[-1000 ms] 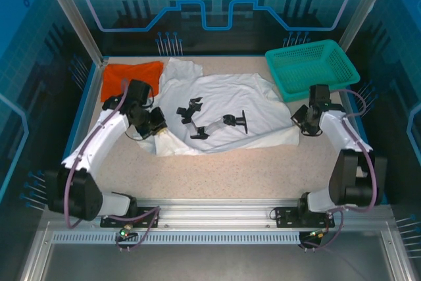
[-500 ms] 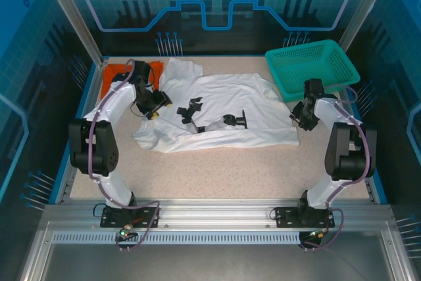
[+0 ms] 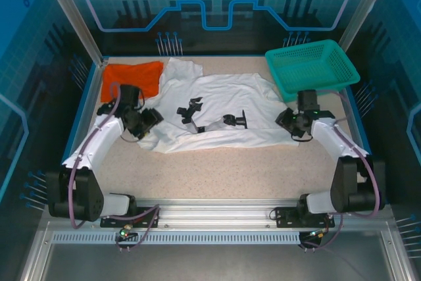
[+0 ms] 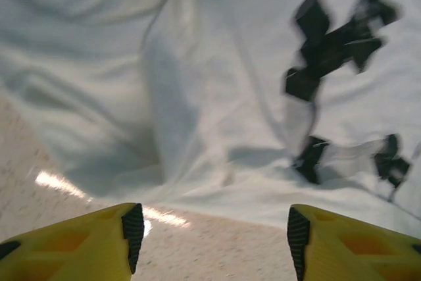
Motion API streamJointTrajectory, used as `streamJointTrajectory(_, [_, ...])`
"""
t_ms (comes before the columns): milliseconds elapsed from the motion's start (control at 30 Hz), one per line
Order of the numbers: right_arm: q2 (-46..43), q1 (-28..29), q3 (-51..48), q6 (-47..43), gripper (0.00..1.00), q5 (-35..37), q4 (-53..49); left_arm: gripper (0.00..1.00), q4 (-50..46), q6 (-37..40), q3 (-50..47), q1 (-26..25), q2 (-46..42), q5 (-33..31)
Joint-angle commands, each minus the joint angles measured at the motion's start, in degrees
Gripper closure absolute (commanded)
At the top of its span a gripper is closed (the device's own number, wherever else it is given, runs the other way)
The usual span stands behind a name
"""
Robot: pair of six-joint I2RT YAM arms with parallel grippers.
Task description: Fold and stack the t-shirts
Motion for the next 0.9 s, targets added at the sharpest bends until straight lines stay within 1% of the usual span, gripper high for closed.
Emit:
streamJointTrajectory(0, [5.0,3.2,1.8,-2.8,0.68,-4.4,0.5,0.39,4.2,-2.5,-4.5,0.4,-0.4,-0.1])
streamJointTrajectory(100, [7.8,5.2,3.3,-2.8,0.68,-3.8,0.3,0.39,4.2,-4.1,-5.2,1.1,0.8,-5.4])
streamJointTrajectory(167, [9.0,6.0,4.2,-2.9,0.68,-2.5,-0.3,0.39,5.7,-6.9,-6.1,2.5,1.7,-5.9])
streamJointTrajectory(333, [10.8,6.2,4.1,-2.9,0.68,-1.6,0.2,0.39,8.8,-13.7,-8.6,3.1,3.4,-7.6])
streamJointTrajectory(367, [11.2,6.2,3.9,-2.9,0.68,-1.3,0.3,0.40,9.6,-15.2,-9.3,3.5,4.0,-7.8])
streamJointTrajectory(433, [11.9,6.2,3.9,-2.9,0.68,-0.9,0.6,0.43,12.4,-17.5,-10.5,4.5,5.5,-6.0])
streamJointTrajectory(533, [12.9,6.2,4.3,-3.0,0.68,-0.7,0.9,0.45,14.9,-19.0,-10.5,4.9,9.1,-3.5])
streamJointTrajectory(700, [14.5,5.9,4.7,-3.1,0.68,-0.8,1.3,0.46,17.4,-19.8,-11.3,5.1,12.3,-4.1])
streamJointTrajectory(733, [14.7,5.8,4.7,-3.0,0.68,-0.9,1.3,0.48,17.8,-19.9,-11.3,5.1,13.0,-3.5])
streamJointTrajectory(800, [15.1,5.4,4.8,-2.9,0.68,-0.8,0.8,0.54,17.8,-19.3,-11.3,5.1,13.7,-3.0])
streamJointTrajectory(867, [15.2,4.6,4.5,-2.2,0.68,0.2,0.1,0.65,17.2,-19.0,-12.0,5.3,13.0,-4.4])
